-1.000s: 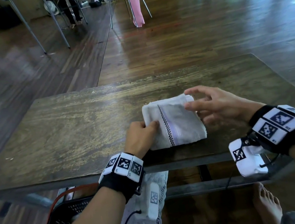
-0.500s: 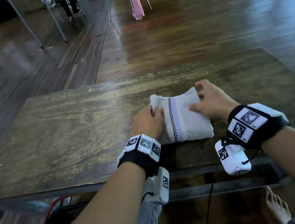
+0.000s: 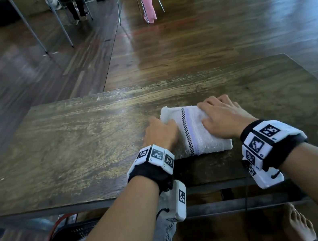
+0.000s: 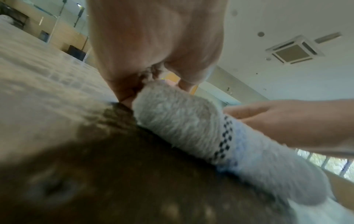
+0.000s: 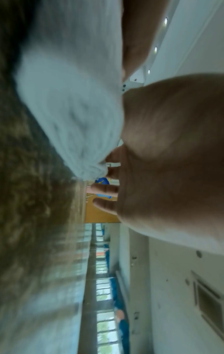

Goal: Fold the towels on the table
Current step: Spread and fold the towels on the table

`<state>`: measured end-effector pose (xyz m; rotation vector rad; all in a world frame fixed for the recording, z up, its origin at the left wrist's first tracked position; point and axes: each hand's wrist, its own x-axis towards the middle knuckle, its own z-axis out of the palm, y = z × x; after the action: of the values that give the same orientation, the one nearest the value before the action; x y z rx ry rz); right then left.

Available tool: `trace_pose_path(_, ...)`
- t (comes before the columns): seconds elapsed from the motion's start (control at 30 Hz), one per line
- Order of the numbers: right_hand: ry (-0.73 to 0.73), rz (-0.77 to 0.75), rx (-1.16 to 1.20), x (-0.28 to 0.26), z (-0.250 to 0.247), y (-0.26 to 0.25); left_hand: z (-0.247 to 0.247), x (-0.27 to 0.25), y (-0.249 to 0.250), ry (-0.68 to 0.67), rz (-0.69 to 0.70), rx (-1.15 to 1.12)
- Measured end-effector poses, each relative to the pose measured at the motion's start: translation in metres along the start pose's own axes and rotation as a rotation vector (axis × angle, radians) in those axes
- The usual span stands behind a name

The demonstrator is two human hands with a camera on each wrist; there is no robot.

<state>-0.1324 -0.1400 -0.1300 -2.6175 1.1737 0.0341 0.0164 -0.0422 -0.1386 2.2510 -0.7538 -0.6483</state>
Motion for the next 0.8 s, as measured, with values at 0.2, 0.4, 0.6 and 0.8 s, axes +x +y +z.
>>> trace_pose_path(0.2, 0.001, 0.059, -0.137, -0.011, -0.010, 0.002, -0.016, -0.012, -0.001, 0.328, 0.366, 0.184)
trace_pose_path(0.4, 0.372, -0.054, -0.066, -0.033, -0.001, -0.016, 0.005, -0.040, -0.022, 0.160, 0.345, 0.508)
trace_pose_path(0.6, 0.062, -0.284, 0.104, -0.039, 0.035, -0.037, 0.012, -0.047, -0.037, 0.029, 0.471, 0.402)
trace_pose_path(0.8, -0.011, -0.209, 0.108, -0.040, 0.051, -0.034, 0.014, -0.033, -0.050, -0.034, 0.434, 0.515)
